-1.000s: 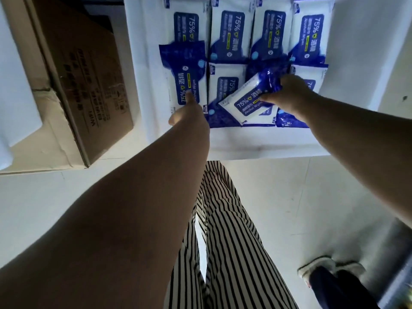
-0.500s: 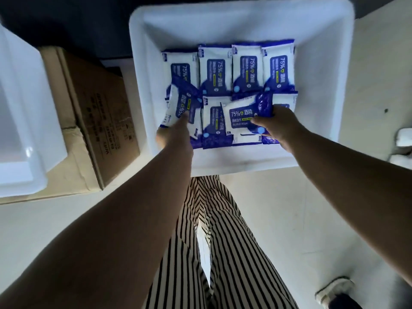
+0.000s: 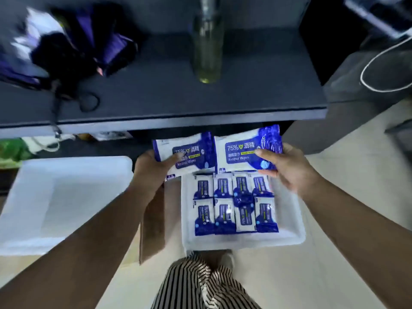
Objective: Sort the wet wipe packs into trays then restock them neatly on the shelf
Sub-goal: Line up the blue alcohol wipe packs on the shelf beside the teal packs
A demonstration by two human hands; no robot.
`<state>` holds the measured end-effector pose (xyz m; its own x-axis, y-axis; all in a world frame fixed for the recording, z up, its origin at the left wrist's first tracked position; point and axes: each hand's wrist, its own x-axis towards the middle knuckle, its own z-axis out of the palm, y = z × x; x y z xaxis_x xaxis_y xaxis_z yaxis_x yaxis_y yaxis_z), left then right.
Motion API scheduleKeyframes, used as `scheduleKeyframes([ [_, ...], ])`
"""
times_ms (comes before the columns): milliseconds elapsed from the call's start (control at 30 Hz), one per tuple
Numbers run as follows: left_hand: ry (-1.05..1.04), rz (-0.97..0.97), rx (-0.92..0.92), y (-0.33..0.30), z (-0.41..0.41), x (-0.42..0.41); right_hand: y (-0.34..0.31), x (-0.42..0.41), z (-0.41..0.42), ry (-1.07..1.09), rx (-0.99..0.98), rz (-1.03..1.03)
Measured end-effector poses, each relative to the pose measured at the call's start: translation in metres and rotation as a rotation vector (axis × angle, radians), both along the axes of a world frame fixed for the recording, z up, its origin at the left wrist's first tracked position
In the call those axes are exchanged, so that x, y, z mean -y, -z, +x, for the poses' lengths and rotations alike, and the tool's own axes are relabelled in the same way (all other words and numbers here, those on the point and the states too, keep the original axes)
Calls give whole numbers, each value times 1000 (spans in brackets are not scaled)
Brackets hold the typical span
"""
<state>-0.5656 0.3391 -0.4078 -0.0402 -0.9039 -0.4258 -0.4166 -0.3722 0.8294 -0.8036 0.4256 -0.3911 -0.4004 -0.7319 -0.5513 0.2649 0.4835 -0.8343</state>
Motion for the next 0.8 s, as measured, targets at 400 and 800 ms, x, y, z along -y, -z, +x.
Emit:
scheduleKeyframes([
  [400, 30, -287, -325, -258, 46, 18, -241, 38, 24, -255, -53, -551],
  [800, 24, -656, -416, -407, 93, 80, -395, 126, 64, -236, -307, -856],
])
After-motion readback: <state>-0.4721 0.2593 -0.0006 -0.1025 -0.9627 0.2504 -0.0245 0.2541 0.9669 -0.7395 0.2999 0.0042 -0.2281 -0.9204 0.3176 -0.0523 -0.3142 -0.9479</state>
